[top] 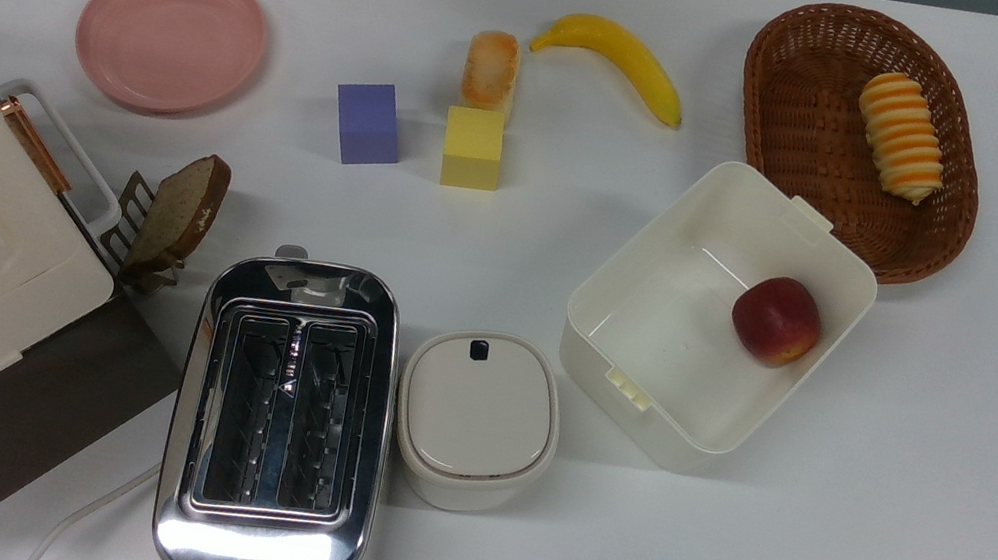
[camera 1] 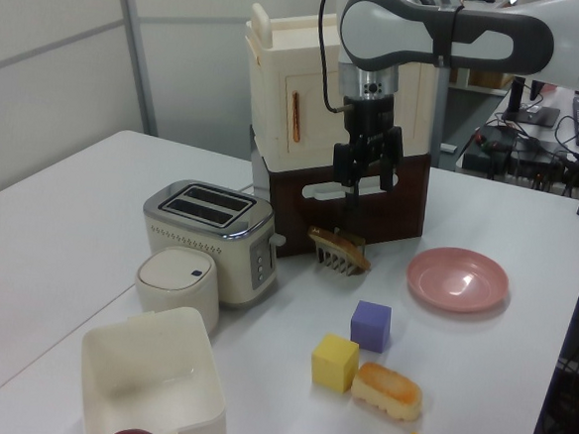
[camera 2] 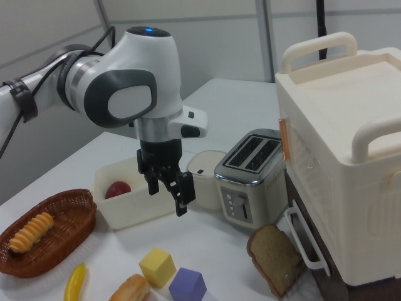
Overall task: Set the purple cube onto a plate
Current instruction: 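Move the gripper down toward the purple cube beside the yellow cube, then lower the open gripper around the purple cube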
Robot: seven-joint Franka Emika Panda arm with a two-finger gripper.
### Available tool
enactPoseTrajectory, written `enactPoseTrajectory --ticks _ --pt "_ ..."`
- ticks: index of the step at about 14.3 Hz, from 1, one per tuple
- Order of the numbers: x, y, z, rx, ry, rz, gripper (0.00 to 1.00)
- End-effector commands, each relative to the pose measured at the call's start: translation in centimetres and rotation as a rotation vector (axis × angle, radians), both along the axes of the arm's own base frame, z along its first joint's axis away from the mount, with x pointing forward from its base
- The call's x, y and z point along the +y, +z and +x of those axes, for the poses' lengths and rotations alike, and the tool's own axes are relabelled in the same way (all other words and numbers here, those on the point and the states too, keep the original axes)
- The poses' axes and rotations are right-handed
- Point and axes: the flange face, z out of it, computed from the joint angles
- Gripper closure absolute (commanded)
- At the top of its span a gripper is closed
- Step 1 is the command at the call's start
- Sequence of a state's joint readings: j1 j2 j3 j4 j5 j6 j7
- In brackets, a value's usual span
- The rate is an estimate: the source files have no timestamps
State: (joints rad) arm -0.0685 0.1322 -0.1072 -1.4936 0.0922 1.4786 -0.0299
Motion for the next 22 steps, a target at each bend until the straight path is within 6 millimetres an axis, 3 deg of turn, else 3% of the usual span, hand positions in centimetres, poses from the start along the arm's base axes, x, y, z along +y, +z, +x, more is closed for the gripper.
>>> enactPoseTrajectory --ticks 1,5,8,11,16,19,22 --pt "0.3 0.4 0.1 -0.008 0.036 -0.04 0.0" --pt "1.6 -0.2 0.1 0.013 0.08 -0.039 0.0" --pt "1.8 -0.3 0.2 0.012 0.088 -0.04 0.0" --pt "1.6 -1.7 0.2 0.027 0.129 -0.048 0.0" --pt "2.8 -9.8 0.1 0.064 0.27 -0.089 0.0" --pt "1.5 -14.9 0.2 0.041 0.308 -0.163 0.0" --pt "0.8 -18.1 1.0 0.077 0.377 -0.192 0.0"
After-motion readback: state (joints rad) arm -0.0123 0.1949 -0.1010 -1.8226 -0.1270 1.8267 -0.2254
